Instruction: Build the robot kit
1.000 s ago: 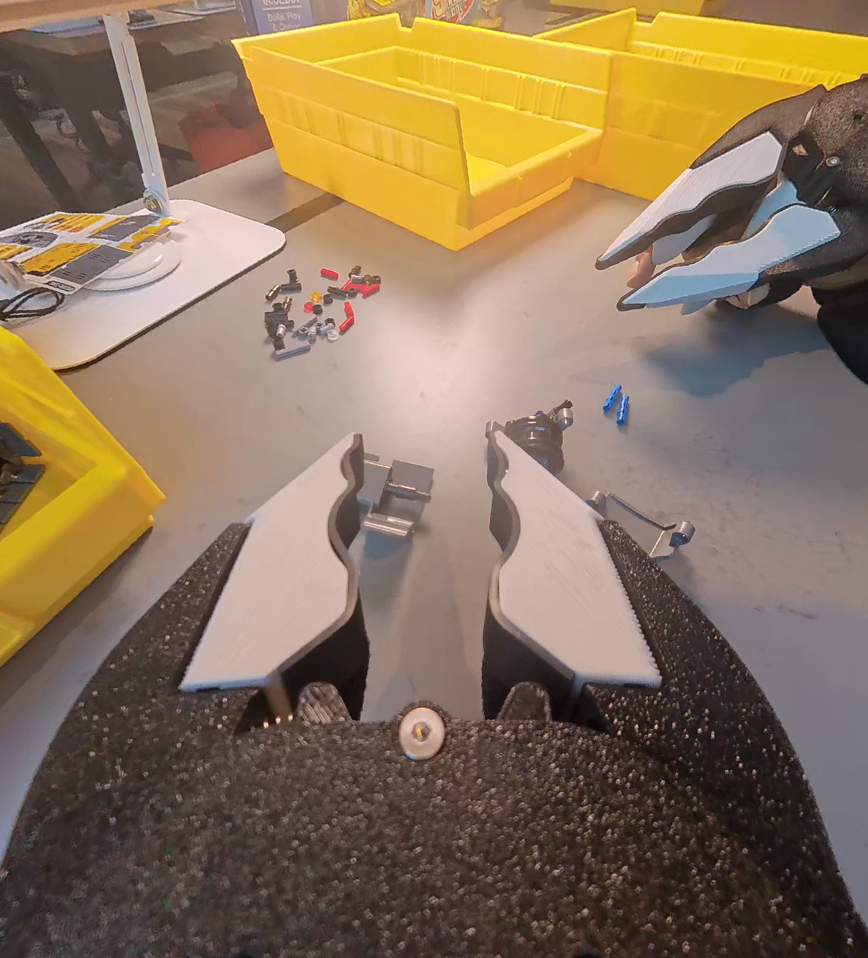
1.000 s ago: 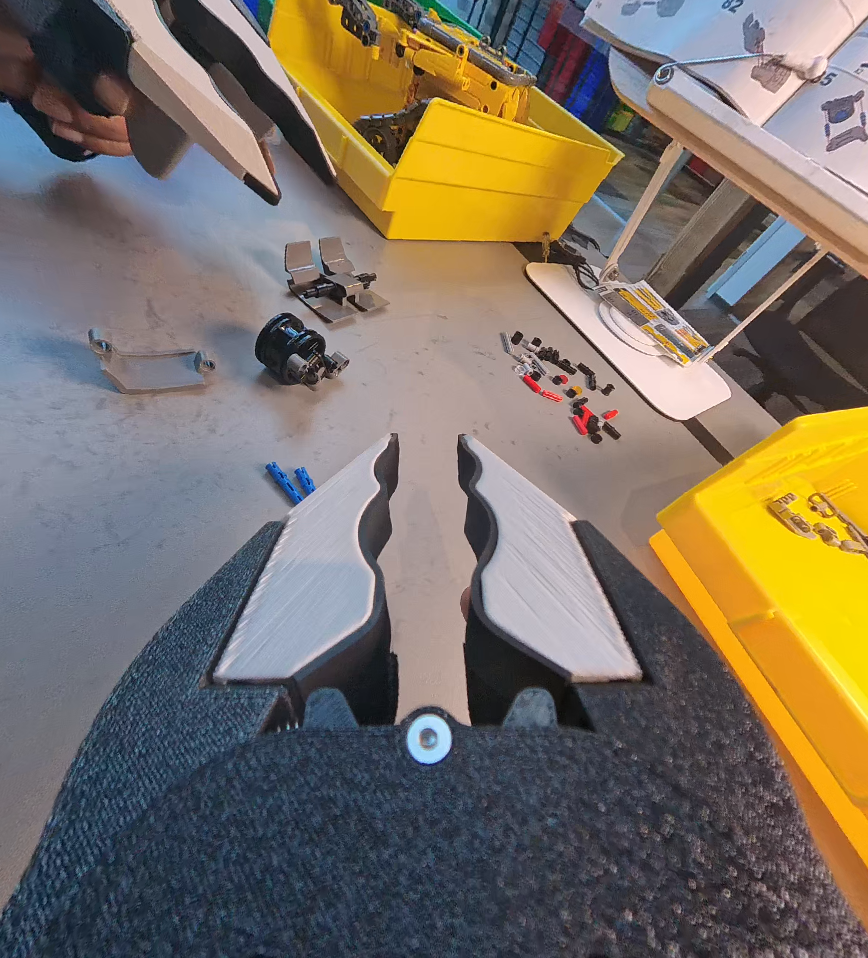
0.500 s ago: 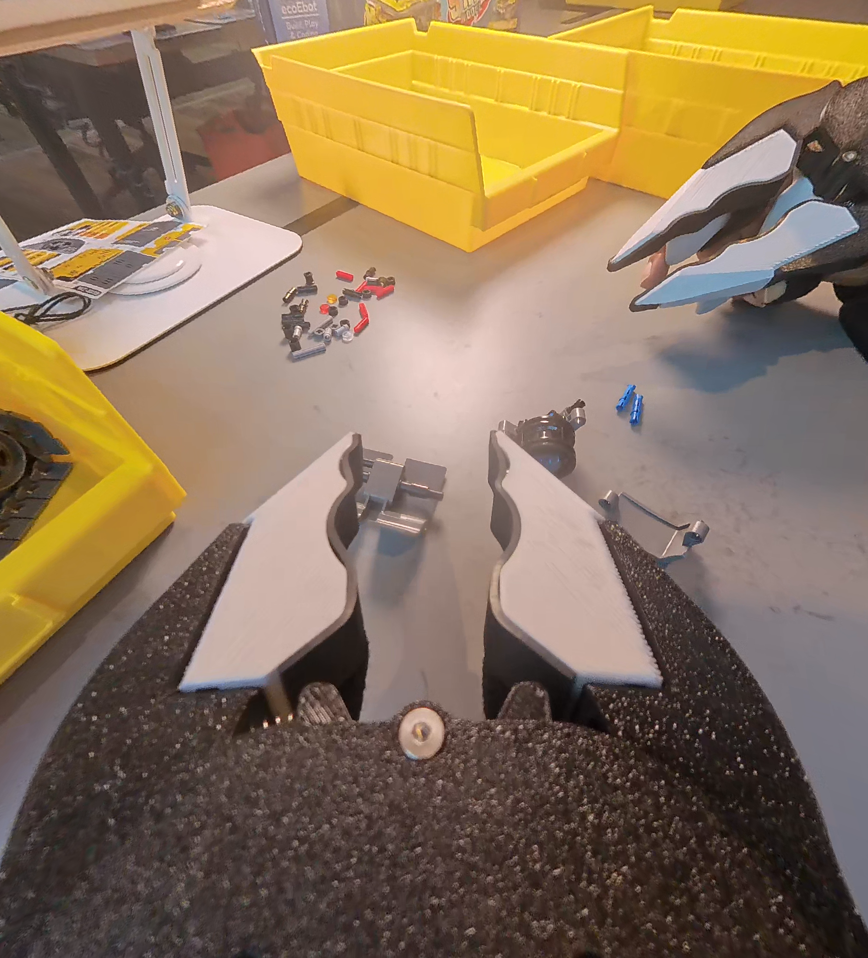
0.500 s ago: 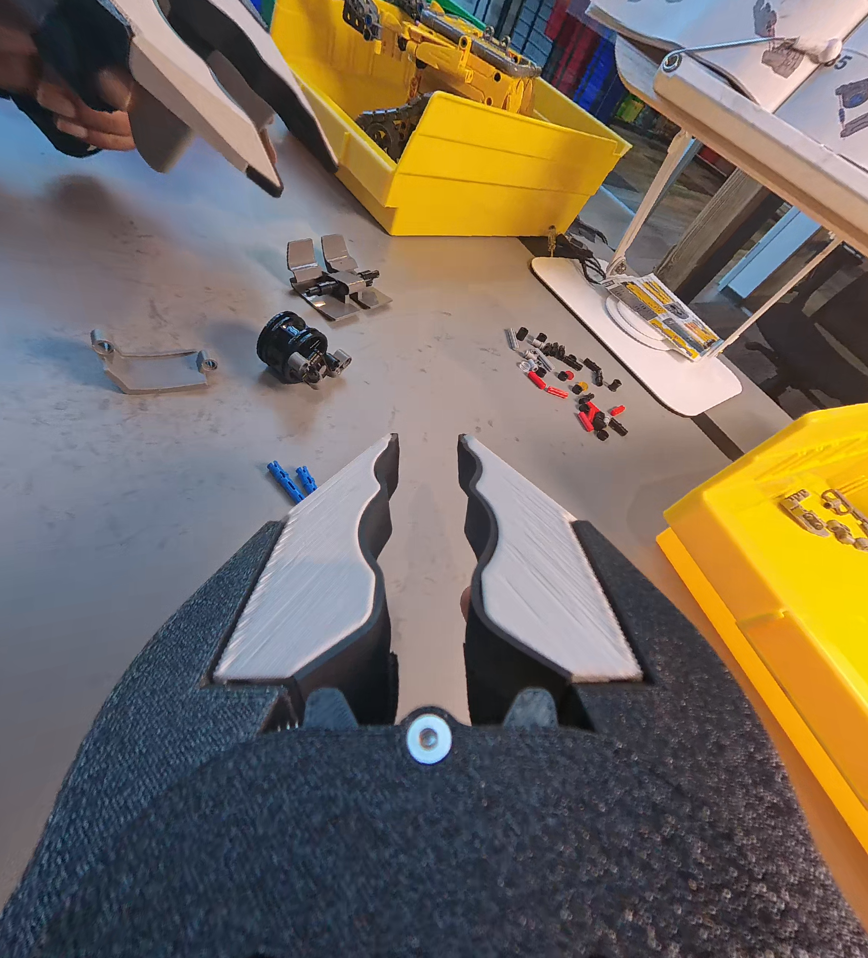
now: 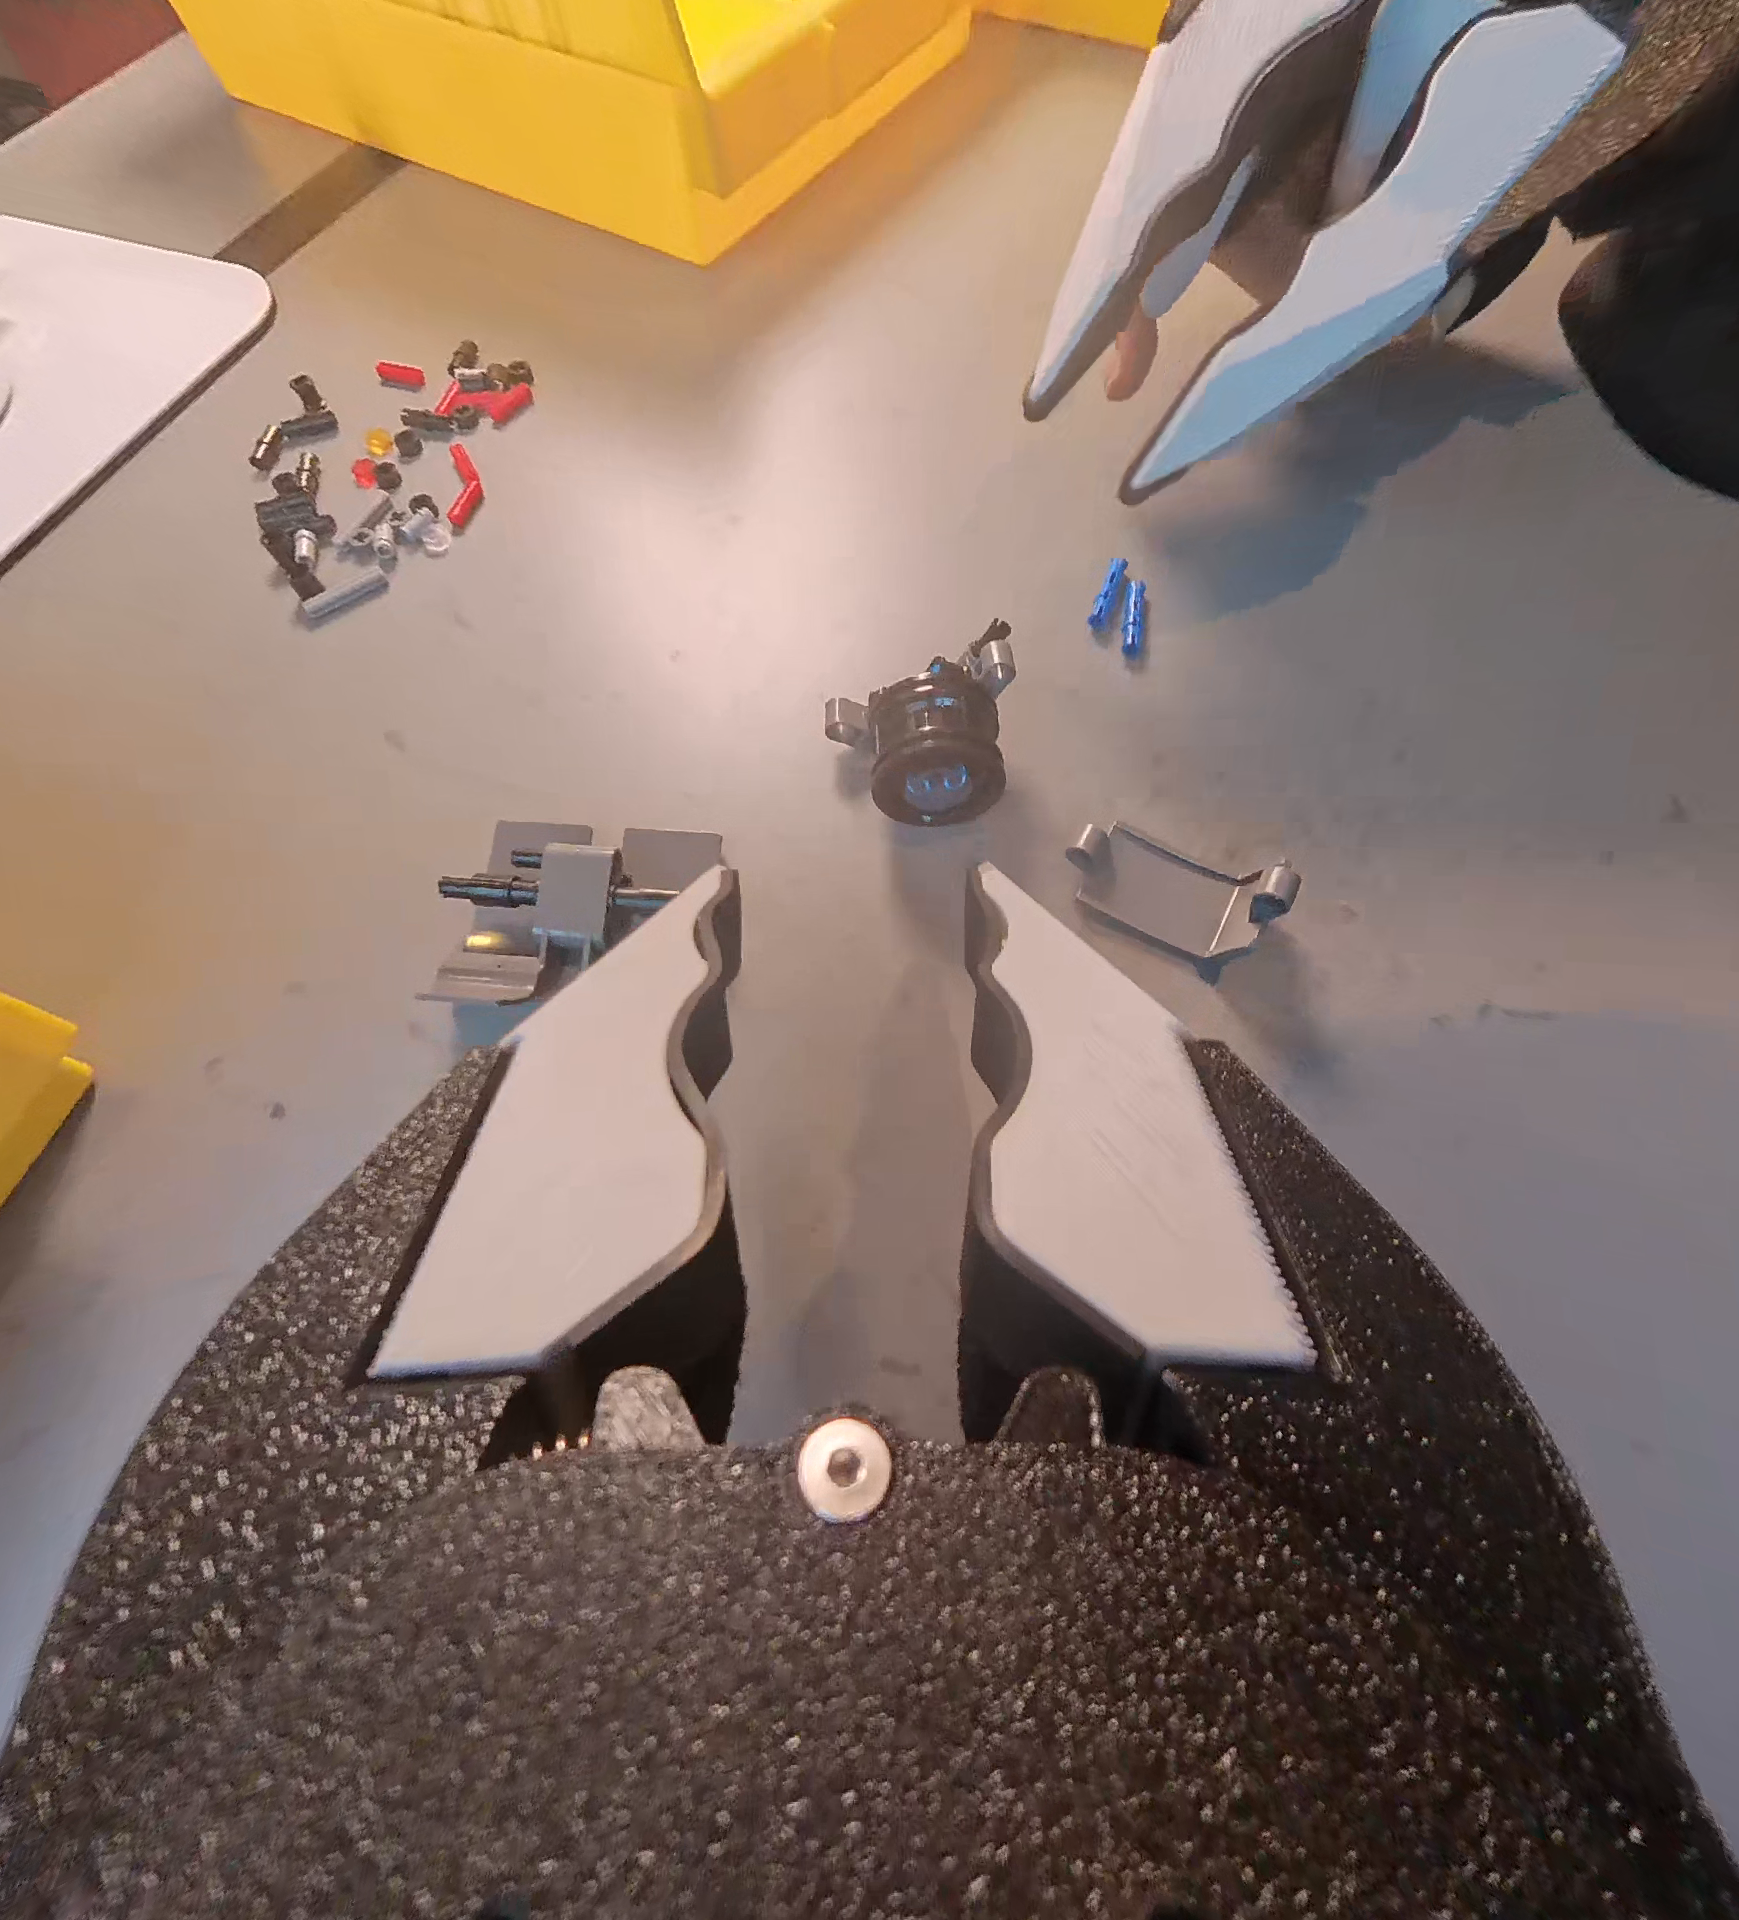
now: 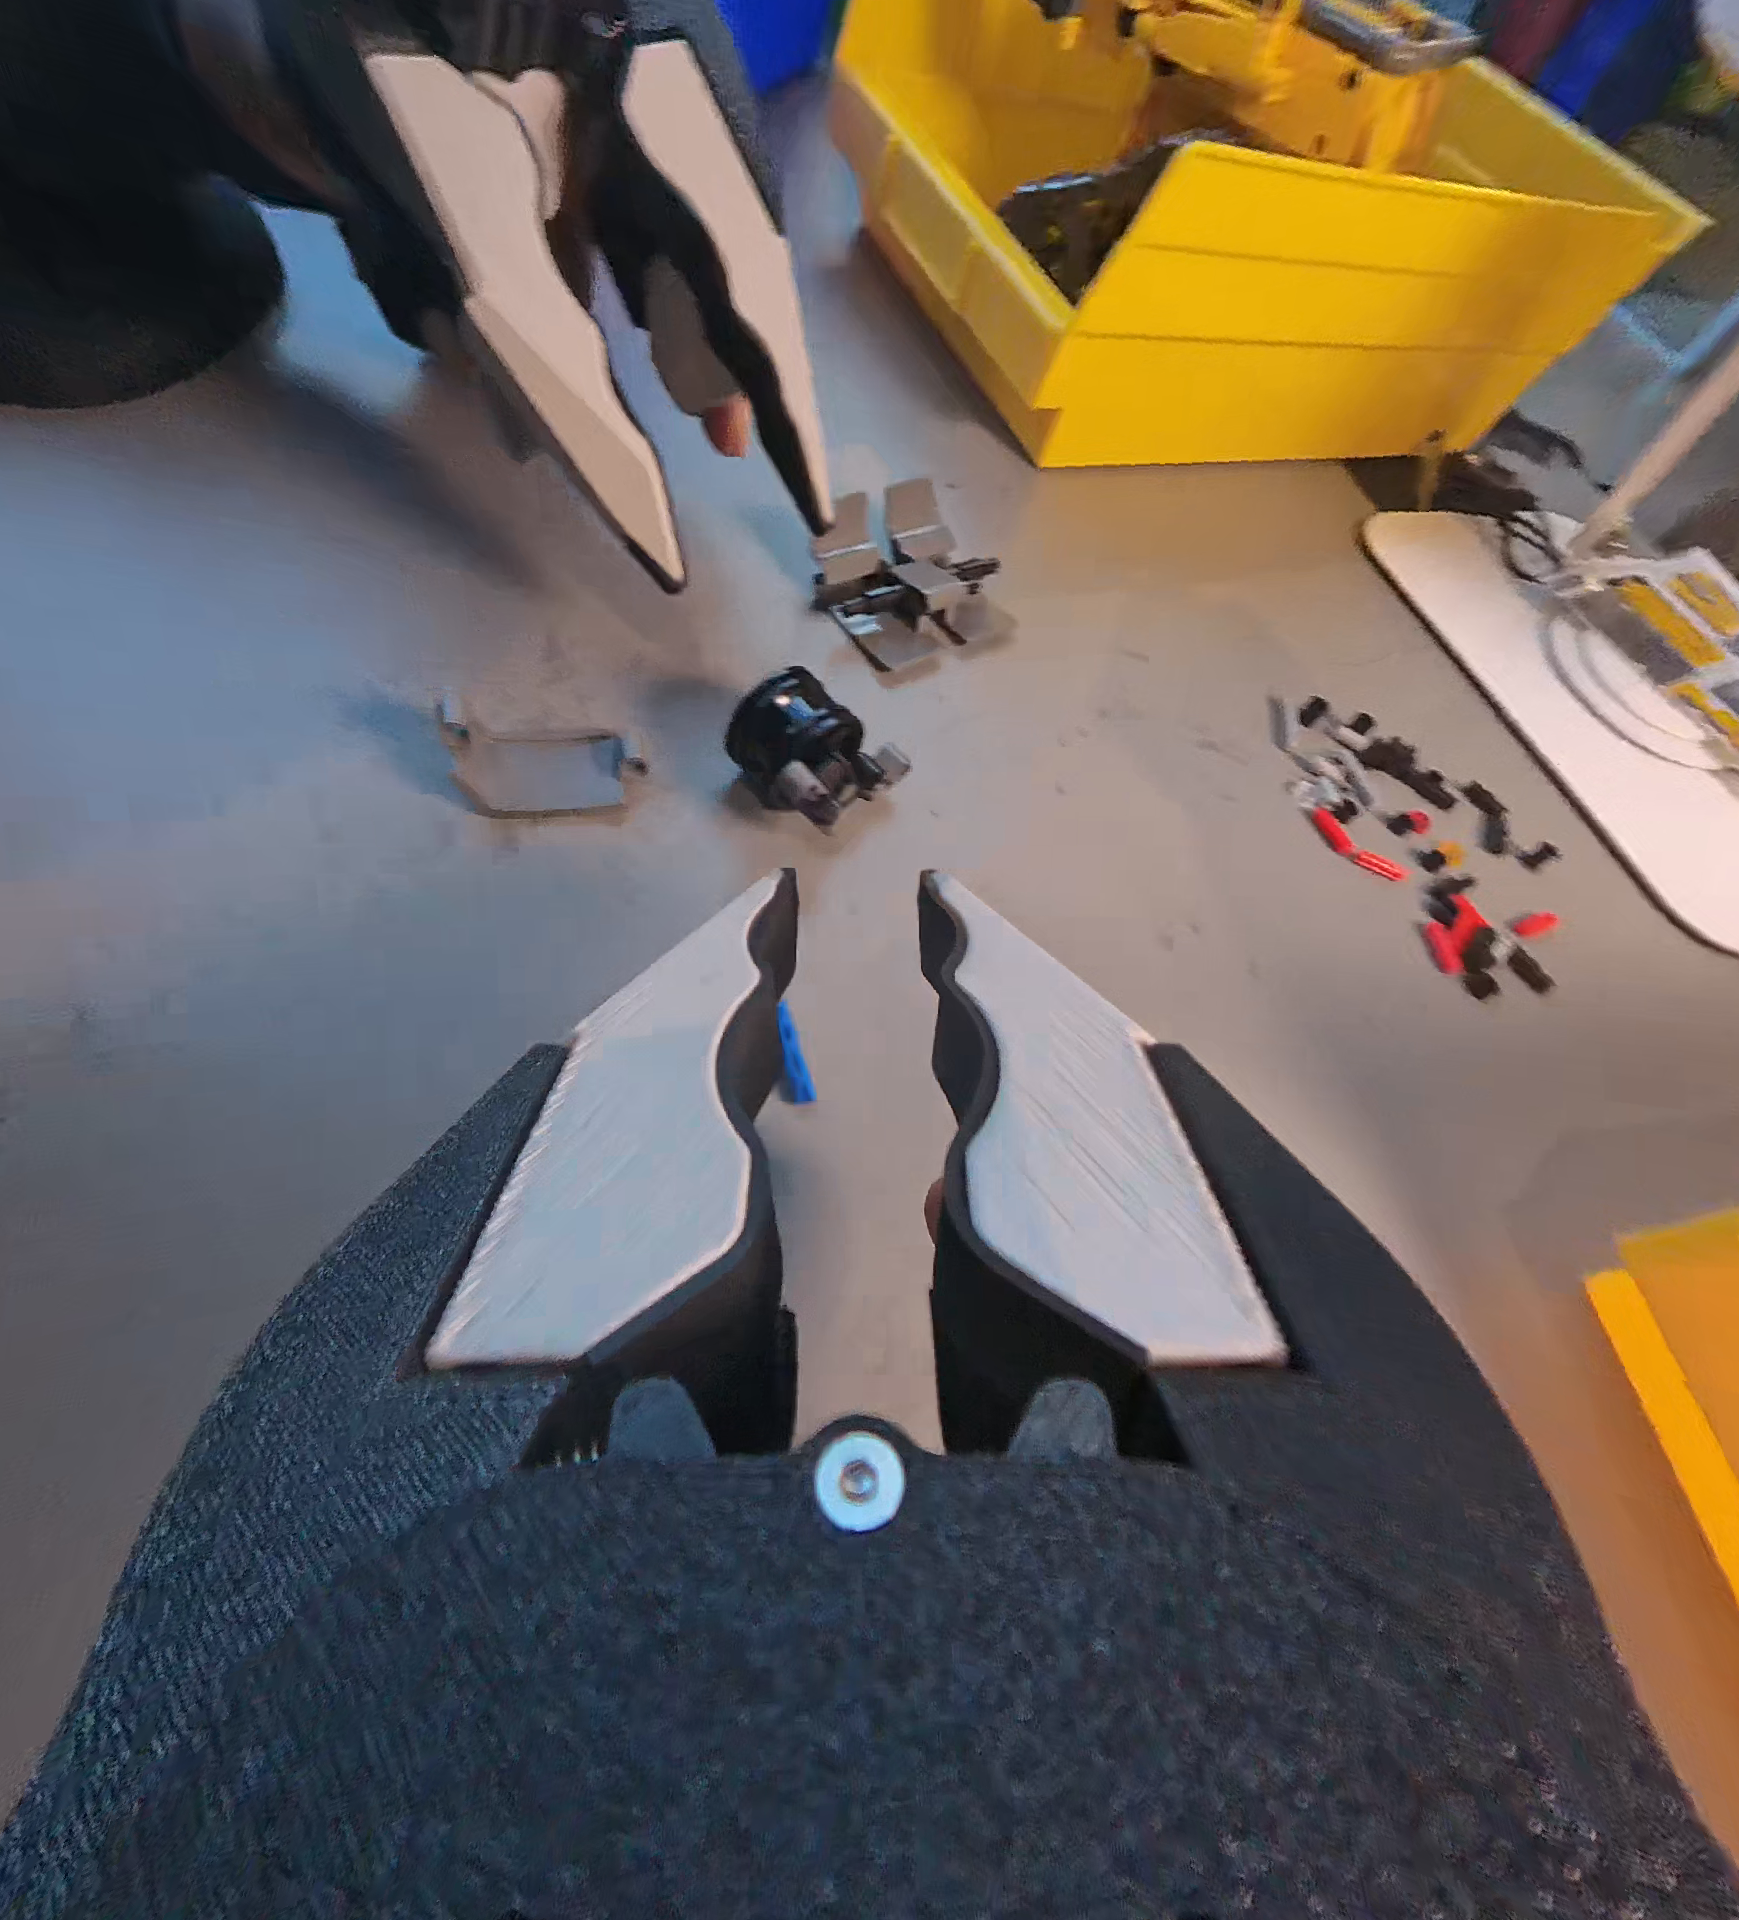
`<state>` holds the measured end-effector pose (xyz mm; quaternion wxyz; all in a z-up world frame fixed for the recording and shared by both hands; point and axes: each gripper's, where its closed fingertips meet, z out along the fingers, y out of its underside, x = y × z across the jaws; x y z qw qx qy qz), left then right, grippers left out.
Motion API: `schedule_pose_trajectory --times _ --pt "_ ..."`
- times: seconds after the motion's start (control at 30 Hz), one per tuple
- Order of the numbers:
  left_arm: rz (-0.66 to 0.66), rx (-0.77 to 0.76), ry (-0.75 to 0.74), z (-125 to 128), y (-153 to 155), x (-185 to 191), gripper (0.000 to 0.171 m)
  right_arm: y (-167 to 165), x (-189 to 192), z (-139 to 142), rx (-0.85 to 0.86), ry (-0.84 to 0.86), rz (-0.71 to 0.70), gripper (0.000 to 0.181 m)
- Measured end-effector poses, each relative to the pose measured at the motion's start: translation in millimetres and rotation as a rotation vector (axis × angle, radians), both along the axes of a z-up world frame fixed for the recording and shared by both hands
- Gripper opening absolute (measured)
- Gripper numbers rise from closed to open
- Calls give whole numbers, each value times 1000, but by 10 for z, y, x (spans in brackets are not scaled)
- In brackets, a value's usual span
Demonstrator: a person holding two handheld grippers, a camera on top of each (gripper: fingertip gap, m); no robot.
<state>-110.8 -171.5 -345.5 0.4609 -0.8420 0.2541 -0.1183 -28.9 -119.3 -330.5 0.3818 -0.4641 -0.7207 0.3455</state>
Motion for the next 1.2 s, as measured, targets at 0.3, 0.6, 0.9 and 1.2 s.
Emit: schedule_pose_trajectory --times 0.3,0.6,0.9,1.2 --pt "-34 -4 19 9 -48 49 39 -208 -386 -210 184 -185 187 22" --pt "-48 5 12 37 -51 102 38 -283 -280 -283 207 -204 197 12" --pt "-32 1 4 -11 -10 128 38 -309 -255 -361 200 -237 206 10" --pt "-4 -9 3 -57 62 120 39 -293 -255 -419 199 -275 210 10"
